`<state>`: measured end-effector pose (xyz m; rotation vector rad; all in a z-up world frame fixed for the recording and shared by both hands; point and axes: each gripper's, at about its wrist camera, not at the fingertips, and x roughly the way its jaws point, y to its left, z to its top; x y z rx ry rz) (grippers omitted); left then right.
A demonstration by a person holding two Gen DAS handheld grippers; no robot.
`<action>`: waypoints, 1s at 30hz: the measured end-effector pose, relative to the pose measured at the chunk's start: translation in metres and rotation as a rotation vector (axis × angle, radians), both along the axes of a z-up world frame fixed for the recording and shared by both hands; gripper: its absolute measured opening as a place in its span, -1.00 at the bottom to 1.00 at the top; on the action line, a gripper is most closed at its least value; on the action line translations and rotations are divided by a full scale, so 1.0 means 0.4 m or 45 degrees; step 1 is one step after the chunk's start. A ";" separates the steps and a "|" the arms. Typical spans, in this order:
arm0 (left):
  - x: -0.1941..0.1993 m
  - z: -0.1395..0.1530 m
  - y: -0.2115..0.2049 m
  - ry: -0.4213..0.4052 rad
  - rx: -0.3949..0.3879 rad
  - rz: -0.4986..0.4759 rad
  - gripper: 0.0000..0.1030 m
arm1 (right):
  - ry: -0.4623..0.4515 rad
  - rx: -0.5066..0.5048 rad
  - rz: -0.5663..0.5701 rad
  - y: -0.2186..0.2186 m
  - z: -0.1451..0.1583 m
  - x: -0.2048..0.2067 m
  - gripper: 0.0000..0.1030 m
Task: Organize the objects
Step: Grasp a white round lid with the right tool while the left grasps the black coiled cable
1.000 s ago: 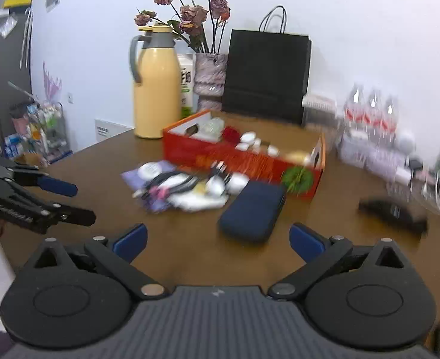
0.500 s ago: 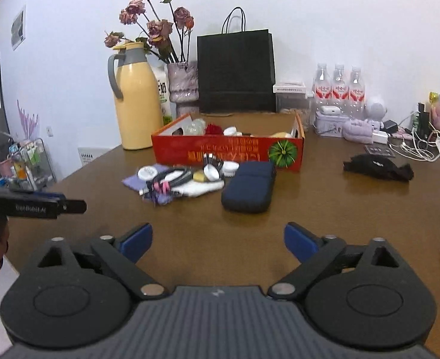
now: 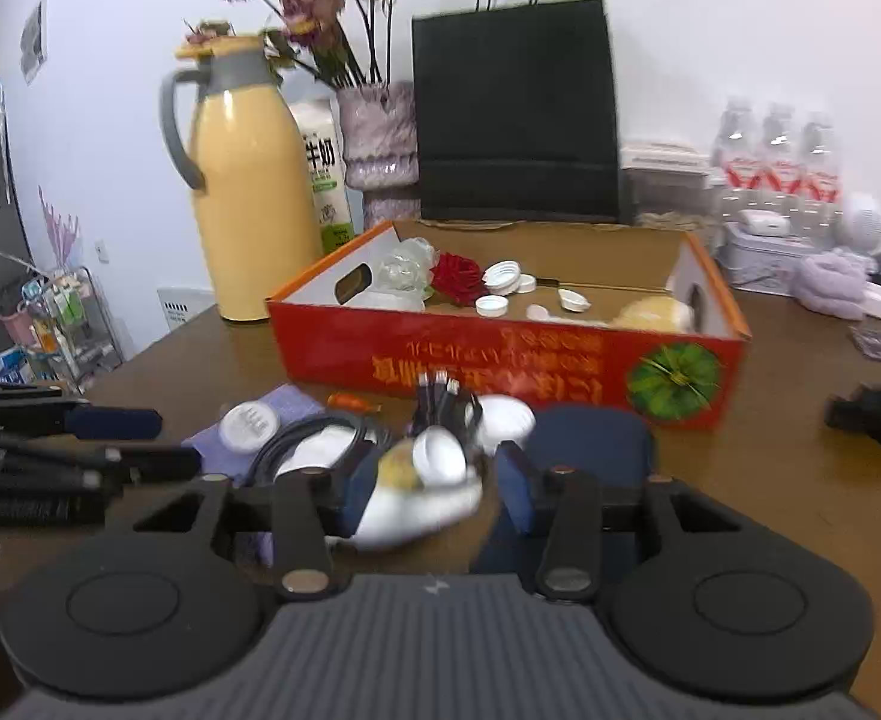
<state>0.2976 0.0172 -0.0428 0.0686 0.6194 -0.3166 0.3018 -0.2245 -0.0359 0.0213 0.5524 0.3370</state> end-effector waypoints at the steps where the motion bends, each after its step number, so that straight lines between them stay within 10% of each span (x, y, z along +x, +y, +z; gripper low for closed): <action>1: 0.012 -0.004 -0.021 0.004 0.000 -0.035 0.36 | 0.010 -0.020 0.013 0.015 -0.009 0.031 -0.17; 4: 0.024 -0.026 -0.083 -0.030 0.009 -0.177 0.52 | 0.025 -0.070 0.021 0.037 -0.039 0.080 -0.57; 8: 0.080 -0.078 -0.106 0.094 -0.013 -0.152 -0.55 | 0.094 0.078 0.052 0.013 -0.074 0.099 -0.90; 13: 0.051 -0.053 -0.092 0.025 -0.078 -0.143 -0.71 | 0.054 0.077 0.050 0.006 -0.058 0.070 -0.91; 18: -0.157 0.013 -0.127 -0.078 -0.060 -0.302 -0.71 | -0.003 0.023 0.096 -0.001 -0.003 -0.064 -0.91; 27: -0.389 -0.089 -0.174 -0.002 0.122 -0.431 -0.60 | 0.170 -0.043 0.102 -0.042 -0.080 -0.339 -0.89; 30: -0.420 -0.069 -0.165 -0.063 0.085 -0.368 0.21 | 0.139 -0.102 0.063 -0.047 -0.069 -0.400 -0.80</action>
